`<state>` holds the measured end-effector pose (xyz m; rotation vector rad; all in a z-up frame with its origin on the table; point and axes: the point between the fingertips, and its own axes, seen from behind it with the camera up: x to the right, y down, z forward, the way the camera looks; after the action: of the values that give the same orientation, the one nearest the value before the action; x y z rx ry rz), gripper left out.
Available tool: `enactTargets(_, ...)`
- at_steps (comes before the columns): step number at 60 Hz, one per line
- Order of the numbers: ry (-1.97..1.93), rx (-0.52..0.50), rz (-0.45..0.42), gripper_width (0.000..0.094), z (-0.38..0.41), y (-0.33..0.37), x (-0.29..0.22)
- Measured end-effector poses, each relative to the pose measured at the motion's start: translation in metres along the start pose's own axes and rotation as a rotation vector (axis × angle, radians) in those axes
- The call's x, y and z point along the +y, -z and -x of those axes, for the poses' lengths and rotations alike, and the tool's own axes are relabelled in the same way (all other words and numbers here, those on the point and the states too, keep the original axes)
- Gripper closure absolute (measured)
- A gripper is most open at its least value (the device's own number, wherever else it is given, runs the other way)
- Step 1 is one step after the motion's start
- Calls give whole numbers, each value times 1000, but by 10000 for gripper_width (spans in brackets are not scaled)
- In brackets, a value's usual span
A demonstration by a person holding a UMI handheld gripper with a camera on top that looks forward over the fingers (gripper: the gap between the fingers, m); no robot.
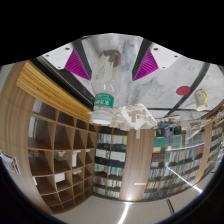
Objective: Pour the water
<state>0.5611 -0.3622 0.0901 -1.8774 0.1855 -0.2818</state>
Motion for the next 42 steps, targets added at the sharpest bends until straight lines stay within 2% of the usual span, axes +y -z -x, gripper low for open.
enactTargets(4,13,-4,-31,163,-5,-23,-10)
enactTargets(8,-3,13,-26,197,-10,-42,-9)
enactTargets(13,-45,26,-12,301,-16,-56,-7)
enactTargets(27,-64,42,-46,436,-15,-63,-10)
enactTargets(33,-73,58,-34,481,-16,-60,-9)
enactTargets(42,-17,128,-52,480,-18,-51,-29)
